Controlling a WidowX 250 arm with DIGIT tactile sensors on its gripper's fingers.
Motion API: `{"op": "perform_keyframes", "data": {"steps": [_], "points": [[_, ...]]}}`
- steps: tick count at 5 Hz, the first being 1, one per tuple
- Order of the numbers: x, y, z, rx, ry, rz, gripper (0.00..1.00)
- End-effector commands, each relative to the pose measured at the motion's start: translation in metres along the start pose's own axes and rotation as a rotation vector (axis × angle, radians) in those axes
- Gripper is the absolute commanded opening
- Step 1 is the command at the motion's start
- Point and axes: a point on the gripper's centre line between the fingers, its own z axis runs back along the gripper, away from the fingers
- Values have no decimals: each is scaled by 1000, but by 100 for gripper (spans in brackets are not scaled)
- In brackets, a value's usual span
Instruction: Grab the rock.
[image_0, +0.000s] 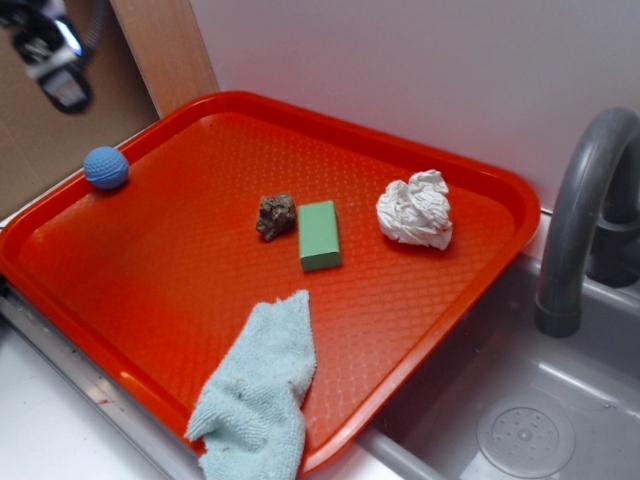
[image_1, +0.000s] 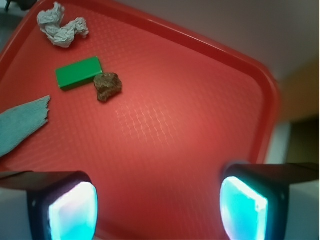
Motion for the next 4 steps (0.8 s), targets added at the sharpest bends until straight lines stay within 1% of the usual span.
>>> {"op": "perform_keyframes", "data": {"steps": [1,2,3,4], "points": [[53,-22,-36,18,-62,-105,100],[69,-35,-62,-5,-33,-162,100],[72,-50,-83,-46,-25,-205,100],[71,-65,-101,-70,8,-249,100]]}}
